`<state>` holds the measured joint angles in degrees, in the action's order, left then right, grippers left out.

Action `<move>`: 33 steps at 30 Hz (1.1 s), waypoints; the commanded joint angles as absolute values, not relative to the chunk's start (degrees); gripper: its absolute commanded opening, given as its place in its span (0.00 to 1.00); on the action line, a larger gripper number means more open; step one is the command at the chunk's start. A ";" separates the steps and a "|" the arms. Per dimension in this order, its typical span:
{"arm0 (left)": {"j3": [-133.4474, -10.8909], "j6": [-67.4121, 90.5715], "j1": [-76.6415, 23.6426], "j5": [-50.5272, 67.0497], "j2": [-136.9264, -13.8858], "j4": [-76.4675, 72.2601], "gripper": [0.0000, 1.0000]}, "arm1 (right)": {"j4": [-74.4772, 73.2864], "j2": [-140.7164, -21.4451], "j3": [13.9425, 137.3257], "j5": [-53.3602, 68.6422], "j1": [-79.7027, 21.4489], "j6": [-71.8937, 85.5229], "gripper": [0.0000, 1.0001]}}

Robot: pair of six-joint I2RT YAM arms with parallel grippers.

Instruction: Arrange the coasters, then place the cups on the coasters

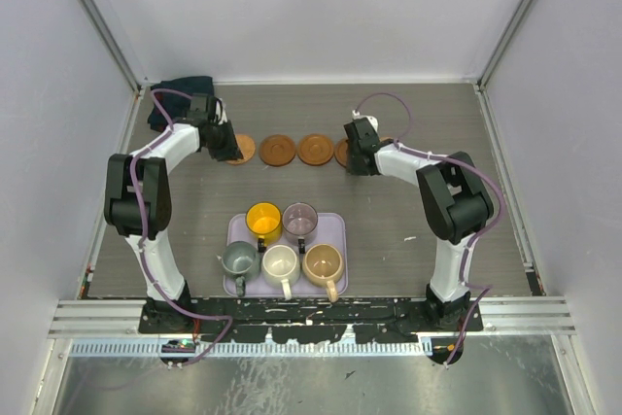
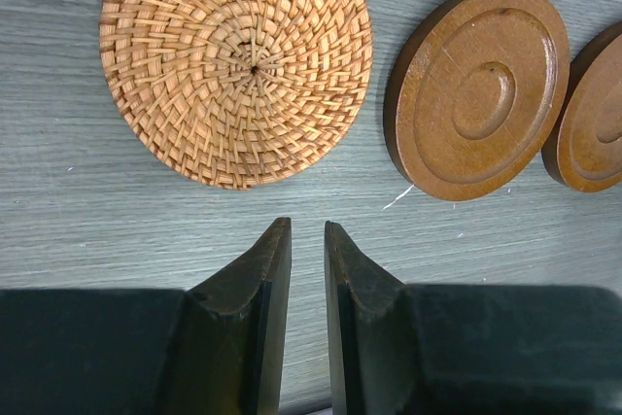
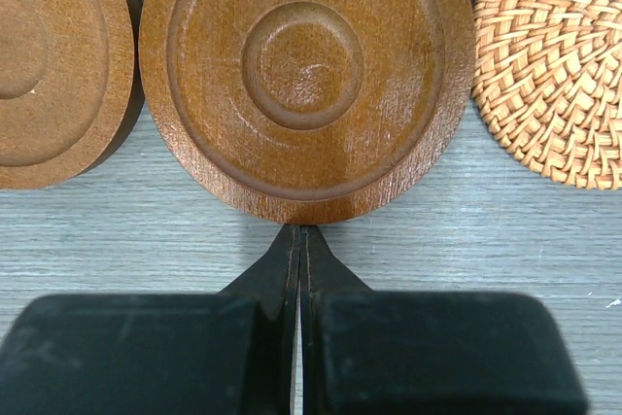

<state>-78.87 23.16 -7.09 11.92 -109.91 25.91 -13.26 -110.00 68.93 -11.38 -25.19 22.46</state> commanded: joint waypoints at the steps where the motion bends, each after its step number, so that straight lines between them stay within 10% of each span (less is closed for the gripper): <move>1: -78.88 23.19 -6.69 12.48 -107.60 23.65 0.22 | -14.06 -111.49 69.91 -13.90 -25.51 22.67 0.01; 33: -78.09 23.11 -6.59 12.70 -106.98 23.64 0.22 | -17.18 -102.55 65.96 -22.04 -23.87 21.17 0.01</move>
